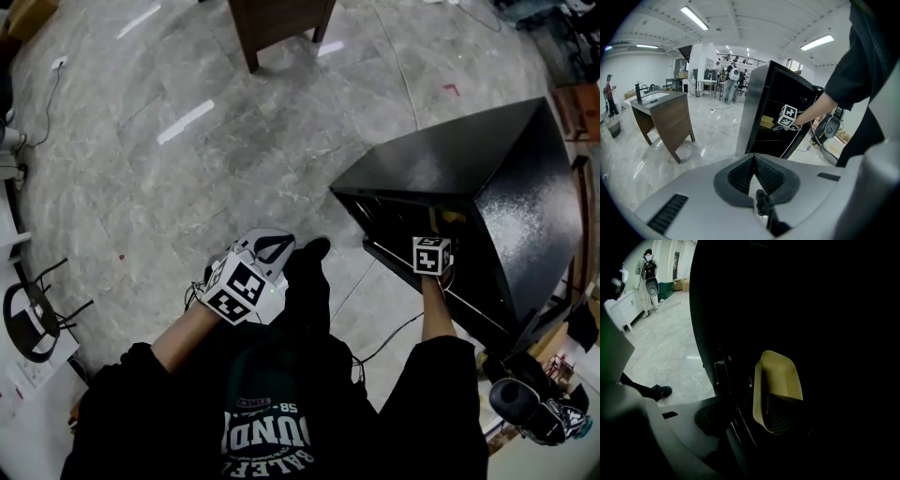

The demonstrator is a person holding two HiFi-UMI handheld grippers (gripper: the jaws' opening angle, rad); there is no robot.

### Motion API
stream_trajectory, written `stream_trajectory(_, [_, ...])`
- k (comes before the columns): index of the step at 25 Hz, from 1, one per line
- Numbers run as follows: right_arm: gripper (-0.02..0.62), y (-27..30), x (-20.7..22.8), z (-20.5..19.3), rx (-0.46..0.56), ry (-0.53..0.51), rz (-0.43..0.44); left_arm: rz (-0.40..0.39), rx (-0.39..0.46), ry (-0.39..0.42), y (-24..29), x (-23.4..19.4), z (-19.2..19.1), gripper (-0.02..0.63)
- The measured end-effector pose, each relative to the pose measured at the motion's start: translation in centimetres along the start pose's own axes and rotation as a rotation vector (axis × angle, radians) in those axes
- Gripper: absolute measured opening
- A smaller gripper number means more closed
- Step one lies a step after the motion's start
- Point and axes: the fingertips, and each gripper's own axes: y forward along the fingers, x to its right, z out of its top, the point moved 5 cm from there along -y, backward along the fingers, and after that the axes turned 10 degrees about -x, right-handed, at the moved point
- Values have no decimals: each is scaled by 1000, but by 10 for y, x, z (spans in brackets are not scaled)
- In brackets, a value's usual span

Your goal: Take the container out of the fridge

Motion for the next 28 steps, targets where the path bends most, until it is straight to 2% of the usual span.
stream_trajectory(7, [193, 14, -2, -5, -39, 9, 70, 3, -9, -7, 4, 1, -1, 14])
stream_trajectory(10, [192, 15, -2, -10, -93, 16, 92, 5, -6, -9, 4, 1, 0, 14])
stream_trajectory(12, [158, 14, -2, -11, -122, 18, 102, 4, -4, -8, 6, 2, 1, 14])
stream_trajectory(15, [72, 13, -1, -14, -144, 16, 92, -1, -3, -5, 6, 5, 2, 14])
stream_trajectory(18, [52, 9, -1, -16, -163, 14, 89, -2, -3, -1, 4, 4, 2, 14])
stream_trajectory(28, [48, -7, -21, -20, -151, 61, 136, -12, 6, 22, -4, 5, 4, 14])
